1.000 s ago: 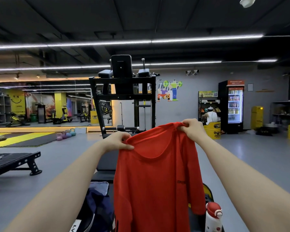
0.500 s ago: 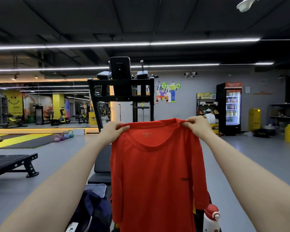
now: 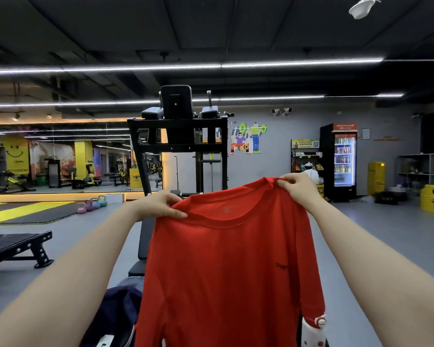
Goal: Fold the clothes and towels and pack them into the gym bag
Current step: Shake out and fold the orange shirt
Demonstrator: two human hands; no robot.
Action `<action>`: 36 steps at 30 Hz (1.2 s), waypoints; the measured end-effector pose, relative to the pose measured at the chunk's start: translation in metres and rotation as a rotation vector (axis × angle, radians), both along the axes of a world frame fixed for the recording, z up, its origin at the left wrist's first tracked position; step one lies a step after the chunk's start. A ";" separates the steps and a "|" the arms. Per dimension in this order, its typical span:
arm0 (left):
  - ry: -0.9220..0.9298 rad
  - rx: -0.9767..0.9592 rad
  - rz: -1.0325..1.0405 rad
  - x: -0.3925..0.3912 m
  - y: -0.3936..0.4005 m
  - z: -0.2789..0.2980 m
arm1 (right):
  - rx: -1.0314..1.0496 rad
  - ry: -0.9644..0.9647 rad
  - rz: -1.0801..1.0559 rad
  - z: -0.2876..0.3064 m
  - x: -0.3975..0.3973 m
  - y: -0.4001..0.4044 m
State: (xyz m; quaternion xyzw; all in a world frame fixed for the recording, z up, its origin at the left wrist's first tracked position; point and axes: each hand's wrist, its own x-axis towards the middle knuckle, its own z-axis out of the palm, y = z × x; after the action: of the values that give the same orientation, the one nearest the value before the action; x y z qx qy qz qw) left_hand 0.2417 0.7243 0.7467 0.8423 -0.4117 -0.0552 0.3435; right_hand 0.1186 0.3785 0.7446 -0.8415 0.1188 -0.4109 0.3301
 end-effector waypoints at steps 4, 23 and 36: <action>0.023 -0.145 0.145 0.006 0.003 0.000 | -0.013 -0.006 0.042 0.001 -0.005 0.000; -0.241 -0.125 0.270 0.005 0.009 0.017 | -0.197 0.172 0.084 0.002 -0.022 -0.012; 0.052 -0.386 0.238 0.010 0.016 0.017 | 0.019 0.060 0.250 0.011 -0.030 -0.014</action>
State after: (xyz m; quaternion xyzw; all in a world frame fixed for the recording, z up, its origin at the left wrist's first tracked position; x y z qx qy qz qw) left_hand 0.2516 0.7400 0.7634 0.8018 -0.3034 0.0438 0.5130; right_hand 0.0883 0.3645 0.7554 -0.8586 0.0265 -0.3398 0.3830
